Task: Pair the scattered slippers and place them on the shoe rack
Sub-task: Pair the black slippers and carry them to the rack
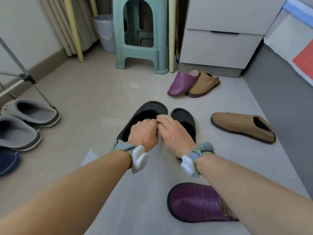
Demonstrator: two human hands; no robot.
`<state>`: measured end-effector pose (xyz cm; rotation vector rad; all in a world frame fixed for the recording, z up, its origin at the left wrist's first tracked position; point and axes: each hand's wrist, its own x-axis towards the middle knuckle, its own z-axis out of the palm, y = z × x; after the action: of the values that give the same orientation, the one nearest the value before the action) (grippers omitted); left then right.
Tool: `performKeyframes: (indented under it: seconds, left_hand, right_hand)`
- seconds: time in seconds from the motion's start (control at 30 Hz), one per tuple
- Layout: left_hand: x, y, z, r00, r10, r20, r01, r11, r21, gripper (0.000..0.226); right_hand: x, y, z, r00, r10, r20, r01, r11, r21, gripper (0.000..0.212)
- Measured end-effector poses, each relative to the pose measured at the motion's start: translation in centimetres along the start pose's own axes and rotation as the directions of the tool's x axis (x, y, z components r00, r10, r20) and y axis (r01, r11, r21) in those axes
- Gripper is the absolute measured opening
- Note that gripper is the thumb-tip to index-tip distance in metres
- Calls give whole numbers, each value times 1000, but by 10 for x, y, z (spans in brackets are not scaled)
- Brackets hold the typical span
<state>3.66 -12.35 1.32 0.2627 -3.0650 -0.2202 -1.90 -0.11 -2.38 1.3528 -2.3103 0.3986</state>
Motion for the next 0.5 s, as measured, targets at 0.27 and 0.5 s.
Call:
performKeyframes:
  seconds: [0.27, 0.5]
  left_hand:
    - [31, -1, 65, 972, -235, 13, 234, 958, -163, 12]
    - [51, 12, 108, 969, -222, 112, 247, 912, -327, 11]
  right_hand:
    - [-15, 15, 44, 698, 716, -11, -713, 693, -111, 21]
    - [-17, 47, 74, 395, 816, 423, -900, 435, 0, 49]
